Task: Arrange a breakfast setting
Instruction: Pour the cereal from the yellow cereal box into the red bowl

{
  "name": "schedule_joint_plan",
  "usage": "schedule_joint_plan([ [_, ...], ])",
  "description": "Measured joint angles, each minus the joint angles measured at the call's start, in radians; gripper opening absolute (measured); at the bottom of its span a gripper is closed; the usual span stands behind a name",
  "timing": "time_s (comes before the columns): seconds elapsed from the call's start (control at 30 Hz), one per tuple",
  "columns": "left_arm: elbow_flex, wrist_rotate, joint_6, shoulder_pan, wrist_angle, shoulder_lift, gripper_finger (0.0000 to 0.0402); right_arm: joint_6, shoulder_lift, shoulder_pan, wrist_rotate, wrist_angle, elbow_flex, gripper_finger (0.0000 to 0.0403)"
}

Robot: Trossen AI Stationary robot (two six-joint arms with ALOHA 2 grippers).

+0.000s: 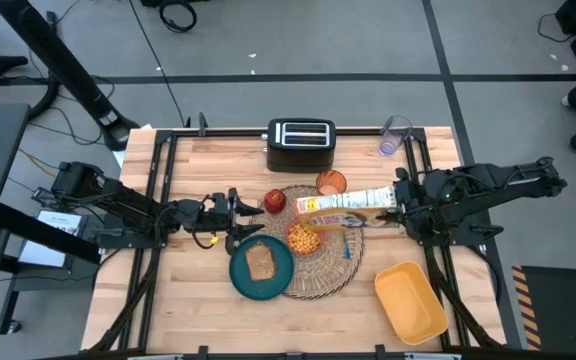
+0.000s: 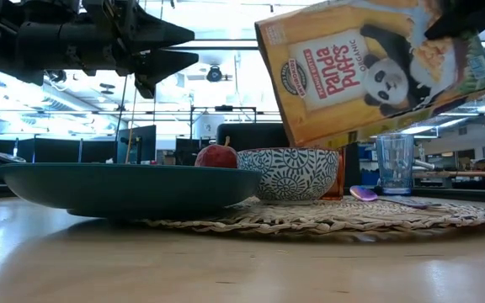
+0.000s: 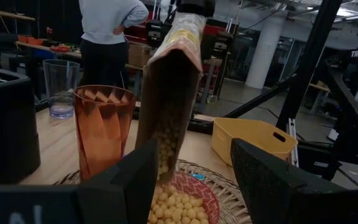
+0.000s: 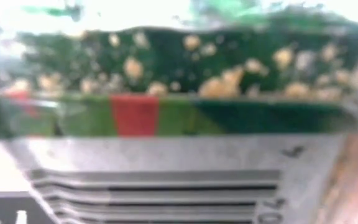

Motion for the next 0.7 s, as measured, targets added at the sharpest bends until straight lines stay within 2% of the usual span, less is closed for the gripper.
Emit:
schedule_joint_plan([
  [0.47, 0.000, 0.001, -0.001, -0.003, 0.000, 0.000, 0.0210, -0.018, 0.040, 0.001, -0.037, 0.098, 0.000, 0.0231],
  [0.7, 0.000, 0.052, 0.000, -0.003, 0.051, 0.000, 0.0210, -0.035, -0.007, 0.001, -0.112, 0.105, 0.000, 0.0231],
])
